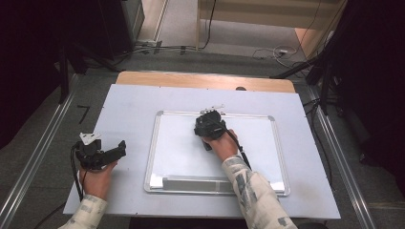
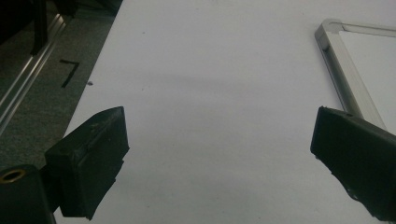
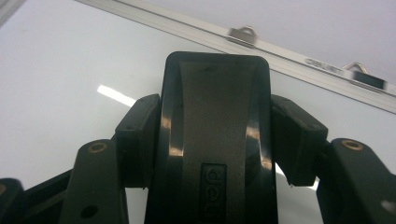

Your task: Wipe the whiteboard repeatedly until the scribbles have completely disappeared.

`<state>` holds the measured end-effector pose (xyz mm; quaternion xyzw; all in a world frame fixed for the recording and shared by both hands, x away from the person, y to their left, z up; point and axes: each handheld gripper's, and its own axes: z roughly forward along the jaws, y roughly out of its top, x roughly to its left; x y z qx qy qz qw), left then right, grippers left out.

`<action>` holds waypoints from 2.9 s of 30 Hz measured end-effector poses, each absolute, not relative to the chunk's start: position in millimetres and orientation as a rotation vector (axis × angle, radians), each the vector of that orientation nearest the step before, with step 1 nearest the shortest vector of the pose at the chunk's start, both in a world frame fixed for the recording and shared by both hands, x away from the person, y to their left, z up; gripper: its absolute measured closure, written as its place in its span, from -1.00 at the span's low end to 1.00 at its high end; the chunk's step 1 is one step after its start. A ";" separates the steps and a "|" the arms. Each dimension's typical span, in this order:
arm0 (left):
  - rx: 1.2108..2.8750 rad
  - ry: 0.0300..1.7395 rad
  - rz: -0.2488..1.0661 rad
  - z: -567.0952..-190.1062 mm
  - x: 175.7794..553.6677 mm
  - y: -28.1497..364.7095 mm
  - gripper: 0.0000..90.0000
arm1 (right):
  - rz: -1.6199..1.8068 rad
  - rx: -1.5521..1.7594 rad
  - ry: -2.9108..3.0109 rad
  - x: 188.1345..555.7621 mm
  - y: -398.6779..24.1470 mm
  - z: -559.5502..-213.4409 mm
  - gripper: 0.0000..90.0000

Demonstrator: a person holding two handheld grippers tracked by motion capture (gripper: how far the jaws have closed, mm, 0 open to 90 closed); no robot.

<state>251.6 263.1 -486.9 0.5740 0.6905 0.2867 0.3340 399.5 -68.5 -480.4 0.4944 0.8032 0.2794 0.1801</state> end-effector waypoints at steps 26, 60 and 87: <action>1.501 1.812 0.751 -488.3 253.4 261.6 -0.90 | 0.747 1.554 2.133 406.1 -172.1 -478.5 -0.17; 1.502 1.817 0.753 -488.4 253.4 260.9 -0.90 | 0.875 1.497 2.089 362.7 -218.6 -447.4 -0.17; 1.502 1.820 0.750 -488.8 253.3 261.0 -0.90 | 0.905 1.539 2.019 329.1 -256.5 -447.6 -0.18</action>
